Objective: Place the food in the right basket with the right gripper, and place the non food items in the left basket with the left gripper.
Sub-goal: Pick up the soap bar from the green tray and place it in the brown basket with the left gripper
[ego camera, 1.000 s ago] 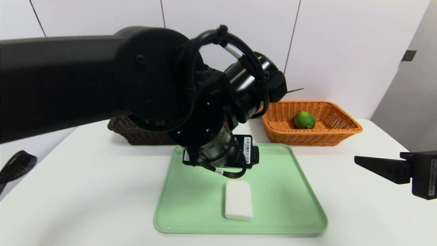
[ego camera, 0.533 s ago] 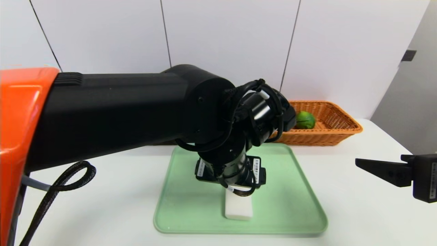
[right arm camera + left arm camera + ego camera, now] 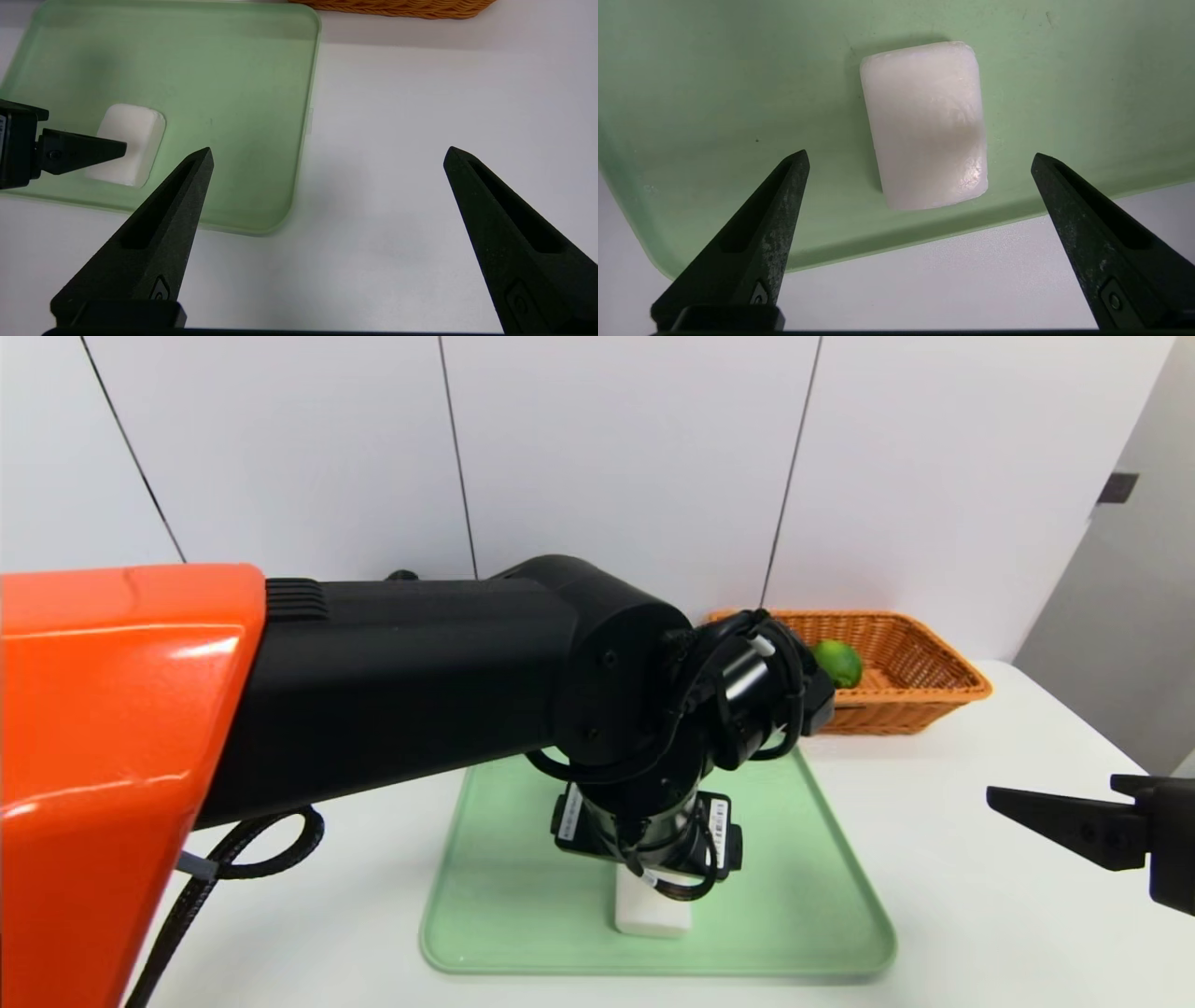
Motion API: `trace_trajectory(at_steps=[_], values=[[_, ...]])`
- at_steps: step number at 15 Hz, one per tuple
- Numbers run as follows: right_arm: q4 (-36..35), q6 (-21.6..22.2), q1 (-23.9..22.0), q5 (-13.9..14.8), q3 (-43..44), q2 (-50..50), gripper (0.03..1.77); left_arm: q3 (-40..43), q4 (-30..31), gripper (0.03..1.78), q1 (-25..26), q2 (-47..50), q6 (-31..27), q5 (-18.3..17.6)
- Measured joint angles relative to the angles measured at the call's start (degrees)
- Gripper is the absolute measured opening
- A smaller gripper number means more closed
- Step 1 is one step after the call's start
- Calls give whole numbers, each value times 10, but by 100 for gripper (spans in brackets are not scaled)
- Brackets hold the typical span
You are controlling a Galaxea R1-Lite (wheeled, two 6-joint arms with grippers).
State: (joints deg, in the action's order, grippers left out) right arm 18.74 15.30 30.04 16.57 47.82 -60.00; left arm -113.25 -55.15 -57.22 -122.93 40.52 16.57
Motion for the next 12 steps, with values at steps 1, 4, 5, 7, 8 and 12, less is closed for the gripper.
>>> trace_trajectory(at_steps=[1,4,5,7,8,12], values=[[1,0,0,0,-1,2,170,-1,1,169,0,-5,-1,0],[2,-1,0,0,-3,10,170,-1,7,169,0,-18,-1,-24],[2,-1,0,0,-3,11,170,-1,8,169,1,-23,-1,-29],[1,-1,0,0,-7,15,170,-1,11,169,2,-31,-1,-30],[1,-2,0,0,-9,16,170,-1,13,169,2,-36,-1,-31],[1,-2,0,0,-14,20,170,-1,23,169,17,-50,-10,-30]])
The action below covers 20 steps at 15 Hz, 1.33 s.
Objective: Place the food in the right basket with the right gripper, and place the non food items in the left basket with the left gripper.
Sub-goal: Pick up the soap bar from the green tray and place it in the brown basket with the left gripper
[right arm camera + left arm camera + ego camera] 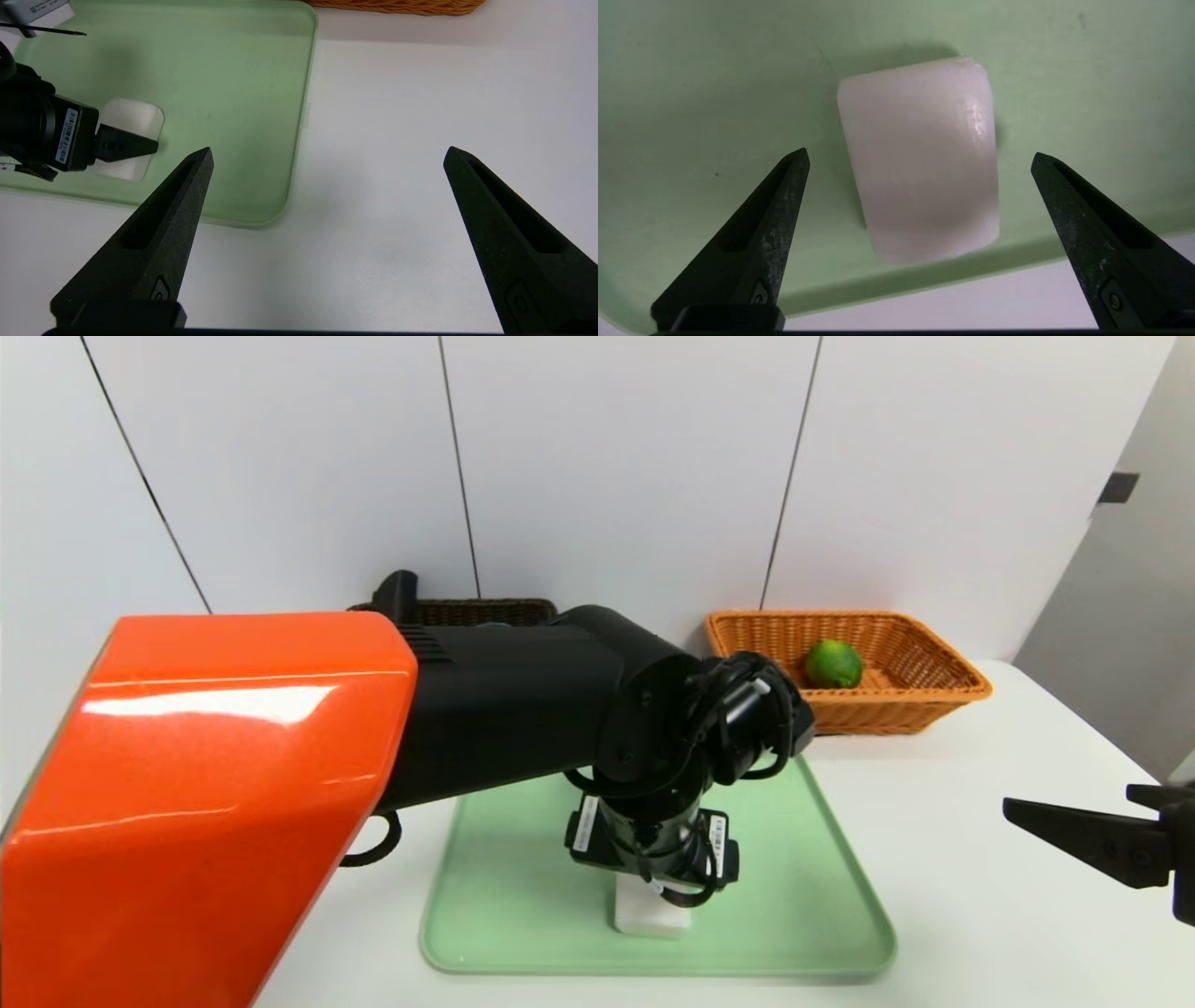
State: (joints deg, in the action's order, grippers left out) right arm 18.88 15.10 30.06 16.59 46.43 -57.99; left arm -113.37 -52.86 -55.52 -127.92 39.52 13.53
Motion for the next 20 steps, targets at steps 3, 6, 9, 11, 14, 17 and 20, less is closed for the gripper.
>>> trace_trajectory(at_steps=[3,6,9,11,14,17,20], values=[[0,-1,0,-1,-1,1,170,0,0,169,6,-7,-1,0],[-1,-1,1,-1,-3,1,170,0,0,169,10,-10,-2,0],[-1,-1,1,-1,-4,1,170,-2,0,169,10,-13,-2,0],[0,-1,1,-1,-5,3,170,-2,0,169,11,-15,-2,0],[0,-1,1,-1,-8,6,170,-3,1,169,10,-18,-1,0],[0,-1,1,-1,-12,10,170,-3,1,169,10,-20,-1,0],[0,-1,1,-1,-13,12,170,-3,5,169,10,-21,-2,0]])
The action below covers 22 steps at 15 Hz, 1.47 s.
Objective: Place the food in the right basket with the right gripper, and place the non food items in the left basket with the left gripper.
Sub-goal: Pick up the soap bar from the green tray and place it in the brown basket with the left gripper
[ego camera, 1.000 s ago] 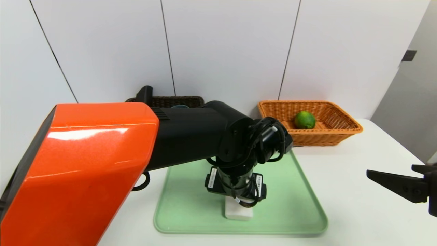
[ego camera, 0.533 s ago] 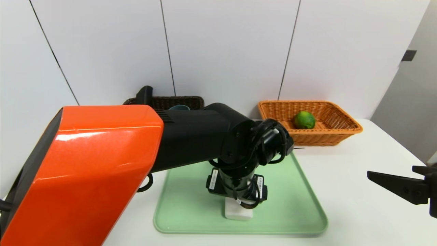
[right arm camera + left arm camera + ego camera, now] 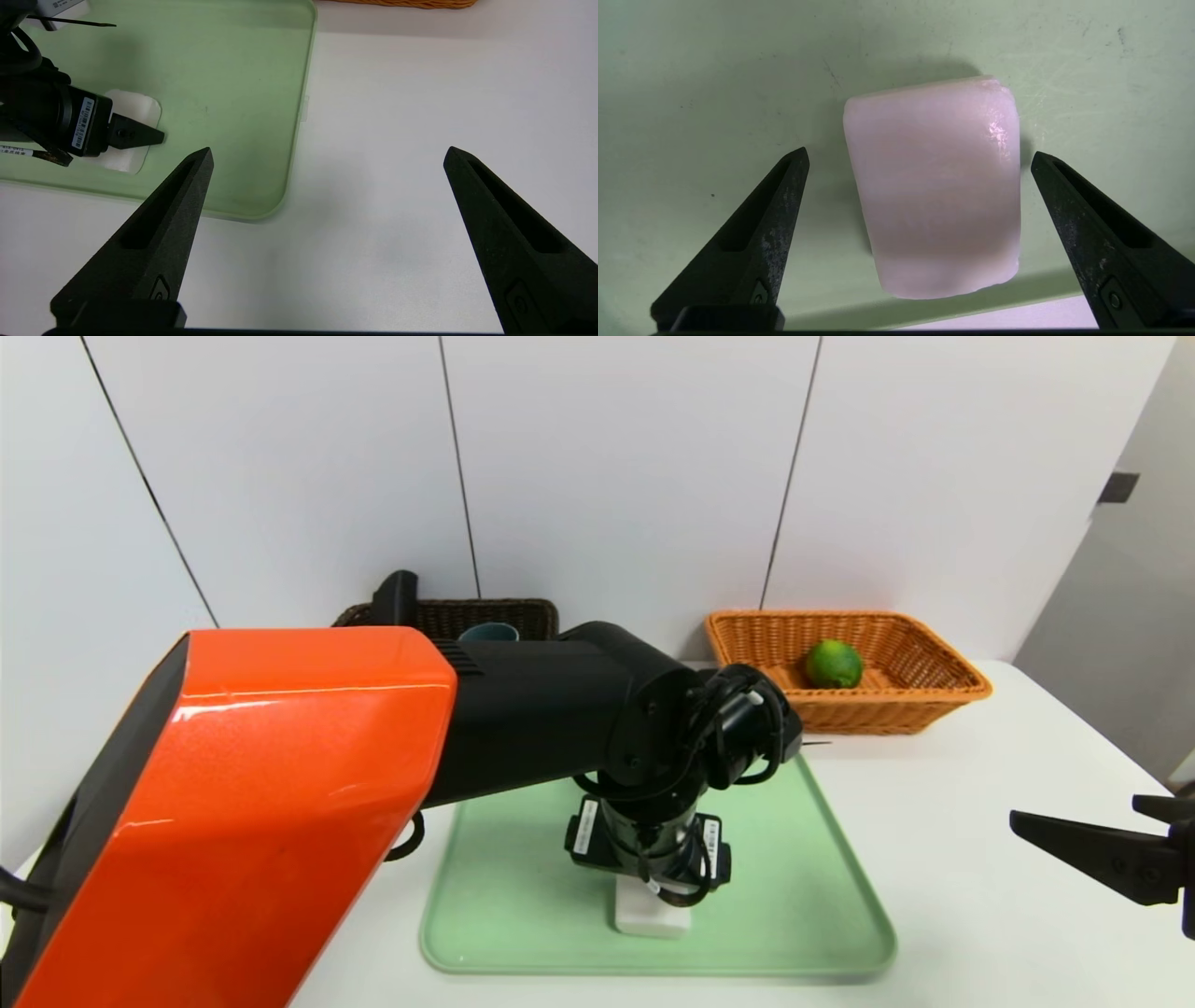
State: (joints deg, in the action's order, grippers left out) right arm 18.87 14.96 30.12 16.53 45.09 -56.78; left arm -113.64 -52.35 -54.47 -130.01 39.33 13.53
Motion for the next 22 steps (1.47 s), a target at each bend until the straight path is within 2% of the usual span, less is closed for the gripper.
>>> trace_trajectory(at_steps=[11,12,15,16,22], values=[[0,-1,0,0,0,1,170,0,0,169,0,-5,0,1],[0,-1,0,0,0,1,170,0,0,160,0,-6,0,2],[1,-1,1,0,0,1,170,0,2,112,0,-9,0,4],[1,-1,1,0,0,1,170,0,2,103,0,-9,0,5],[1,-1,2,-1,0,1,170,0,1,98,0,-11,0,4]])
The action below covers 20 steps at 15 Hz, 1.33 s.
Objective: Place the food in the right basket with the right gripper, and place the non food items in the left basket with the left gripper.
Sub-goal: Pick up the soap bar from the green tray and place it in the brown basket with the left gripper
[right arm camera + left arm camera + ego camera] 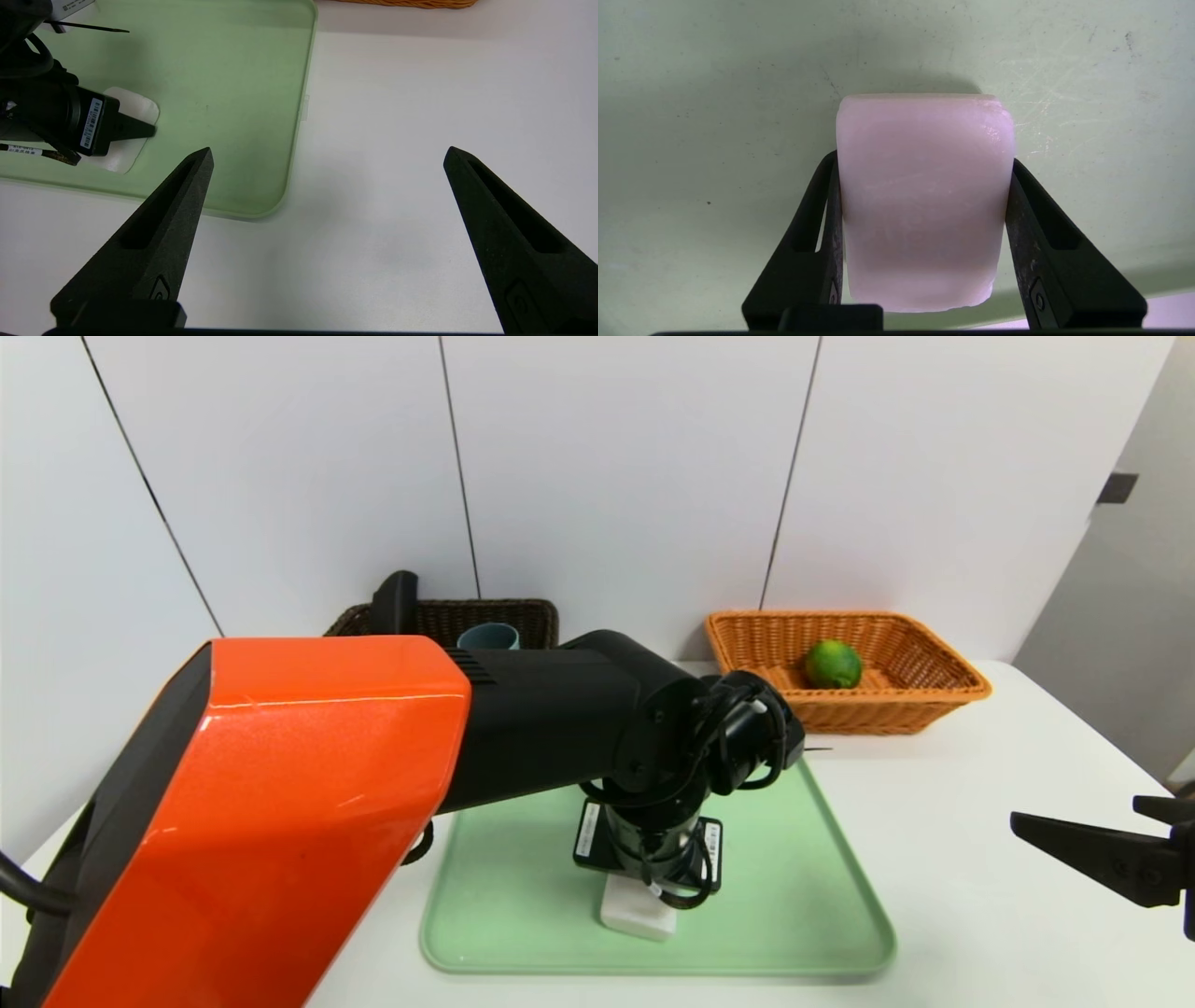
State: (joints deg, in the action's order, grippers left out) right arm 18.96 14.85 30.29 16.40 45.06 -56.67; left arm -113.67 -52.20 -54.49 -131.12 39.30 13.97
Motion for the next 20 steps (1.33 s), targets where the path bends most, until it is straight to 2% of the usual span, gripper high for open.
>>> trace_trajectory(at_steps=[7,13,20], values=[[-2,-1,1,-7,-6,0,170,0,-3,98,0,23,-10,4],[-2,0,1,-7,-8,0,170,0,-4,98,3,86,-24,4],[-3,0,1,-7,-8,-1,170,0,8,97,55,190,-57,18]])
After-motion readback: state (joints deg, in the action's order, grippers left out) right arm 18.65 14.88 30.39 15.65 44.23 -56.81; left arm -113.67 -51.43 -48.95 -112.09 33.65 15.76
